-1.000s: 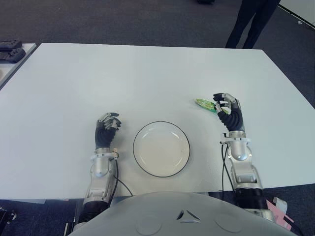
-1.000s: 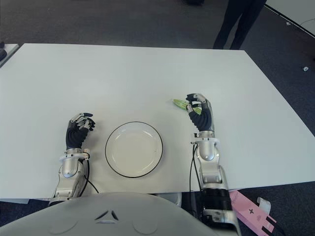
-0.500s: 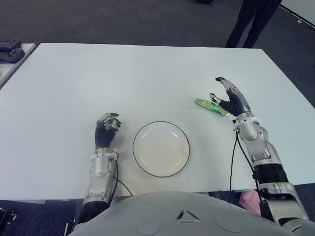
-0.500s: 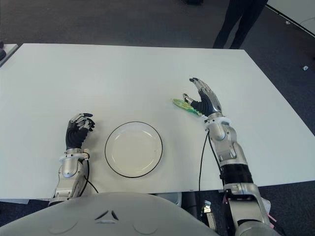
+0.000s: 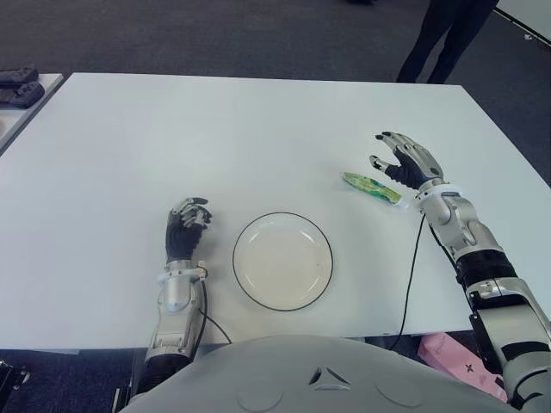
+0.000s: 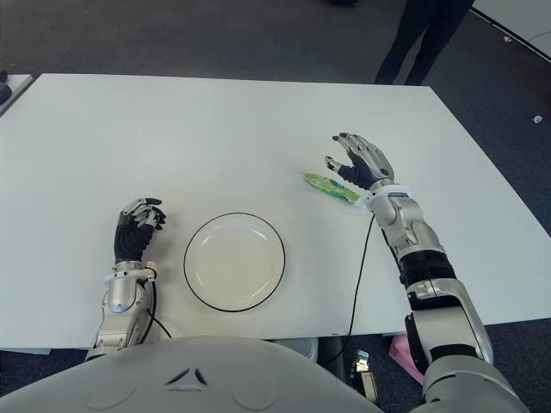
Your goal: Put the toothpaste on the table into the plate.
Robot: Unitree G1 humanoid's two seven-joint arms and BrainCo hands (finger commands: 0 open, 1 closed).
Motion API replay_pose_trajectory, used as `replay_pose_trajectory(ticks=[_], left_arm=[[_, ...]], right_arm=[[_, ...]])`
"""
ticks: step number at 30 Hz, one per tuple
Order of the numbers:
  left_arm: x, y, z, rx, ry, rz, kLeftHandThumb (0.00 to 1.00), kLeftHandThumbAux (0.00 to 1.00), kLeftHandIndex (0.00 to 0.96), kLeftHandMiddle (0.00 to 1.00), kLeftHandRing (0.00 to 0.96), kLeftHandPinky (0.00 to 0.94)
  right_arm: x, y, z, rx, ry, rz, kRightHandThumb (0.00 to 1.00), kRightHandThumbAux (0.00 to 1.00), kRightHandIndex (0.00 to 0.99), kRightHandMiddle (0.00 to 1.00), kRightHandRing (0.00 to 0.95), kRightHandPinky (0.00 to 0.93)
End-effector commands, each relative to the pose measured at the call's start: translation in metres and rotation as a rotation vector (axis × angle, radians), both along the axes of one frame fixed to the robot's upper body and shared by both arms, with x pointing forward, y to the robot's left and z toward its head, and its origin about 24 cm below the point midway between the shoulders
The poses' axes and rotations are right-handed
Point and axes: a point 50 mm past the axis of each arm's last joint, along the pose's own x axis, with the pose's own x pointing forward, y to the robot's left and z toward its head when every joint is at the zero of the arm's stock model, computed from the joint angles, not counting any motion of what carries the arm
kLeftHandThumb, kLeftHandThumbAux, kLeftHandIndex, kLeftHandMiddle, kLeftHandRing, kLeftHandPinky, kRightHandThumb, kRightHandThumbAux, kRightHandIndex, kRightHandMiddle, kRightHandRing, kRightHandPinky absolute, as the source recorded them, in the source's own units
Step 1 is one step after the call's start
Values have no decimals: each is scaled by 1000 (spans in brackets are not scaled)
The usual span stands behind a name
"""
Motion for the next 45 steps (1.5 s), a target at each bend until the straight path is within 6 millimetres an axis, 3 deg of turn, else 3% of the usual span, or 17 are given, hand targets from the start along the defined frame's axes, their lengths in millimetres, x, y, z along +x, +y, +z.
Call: replay_pose_trajectory(ticks=[1,12,19,28,45], left_arm=[[-10,0,-13,-5,87,17,704,718,435,631,628,617],[-12,1,-13,-6,102,22,704,719,434,632,628,627],[-14,1,-11,-10,91,26,705,718,435,630,626,626],[-16,1,-10,-5,76,28,707,718,434,626,623,630],[-18,2,-9,2,86,30,706,719,434,623,621,622]], right_arm=[[6,-1,-6,-48,84,15,552,128,0,0,0,0],[17,-9,-48,-210,265,-52,591,121,0,0,0,0],[14,-12,-56,-292,321,-23,604,100,0,0,0,0],[0,-11,-78,-396,410,1,603,83,0,0,0,0],[-22,-15,-99,-449,526,50,575,81,0,0,0,0]])
